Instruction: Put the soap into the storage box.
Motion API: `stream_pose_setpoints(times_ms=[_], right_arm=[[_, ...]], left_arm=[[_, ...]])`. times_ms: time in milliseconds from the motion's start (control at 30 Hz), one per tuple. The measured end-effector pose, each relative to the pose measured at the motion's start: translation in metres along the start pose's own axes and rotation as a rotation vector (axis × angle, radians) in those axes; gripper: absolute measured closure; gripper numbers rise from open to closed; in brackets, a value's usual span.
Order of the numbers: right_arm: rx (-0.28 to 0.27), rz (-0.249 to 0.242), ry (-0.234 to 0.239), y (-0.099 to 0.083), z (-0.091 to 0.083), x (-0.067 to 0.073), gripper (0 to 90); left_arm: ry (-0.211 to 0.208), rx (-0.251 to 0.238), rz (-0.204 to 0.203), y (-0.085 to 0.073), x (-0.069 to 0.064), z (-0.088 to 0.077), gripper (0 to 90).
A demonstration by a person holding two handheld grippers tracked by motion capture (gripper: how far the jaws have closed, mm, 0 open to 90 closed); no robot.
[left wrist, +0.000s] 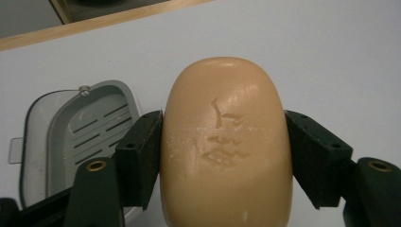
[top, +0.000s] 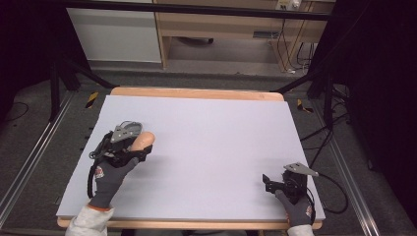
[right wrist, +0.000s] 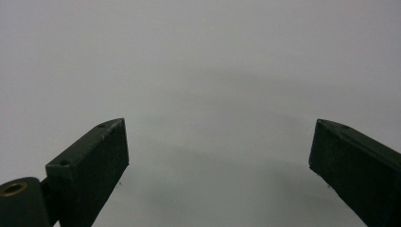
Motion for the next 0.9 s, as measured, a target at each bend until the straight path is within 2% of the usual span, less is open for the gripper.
stream_pose_setpoints(times_ms=[133,600,633,900], right_arm=[[0.002,0.001,-0.001,0.000,0.001,0.000,5.7],[0.006,-0.003,-0.006,0.000,0.002,-0.001,5.7],[0.006,-0.002,-0.007,0.000,0.002,-0.001,5.8],[0.009,0.001,-0.008,0.000,0.002,-0.001,5.7]], left_arm=[[0.026,-0.003,-0.012,0.004,0.011,0.002,31.7],[0.051,-0.019,-0.071,0.015,0.033,0.008,31.7],[0.063,-0.023,-0.077,0.017,0.036,0.009,31.7],[0.096,-0.014,-0.086,0.022,0.048,0.019,31.7]])
Point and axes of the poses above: each handheld gripper's, and its own axes: z roughly forward along the jaws, y roughly out of its top, x roughly to its left, the point moved 4 cm from there along z, roughly forward along the jaws, and after that the axes turned 14 degrees about -z, right-handed, at the moved point
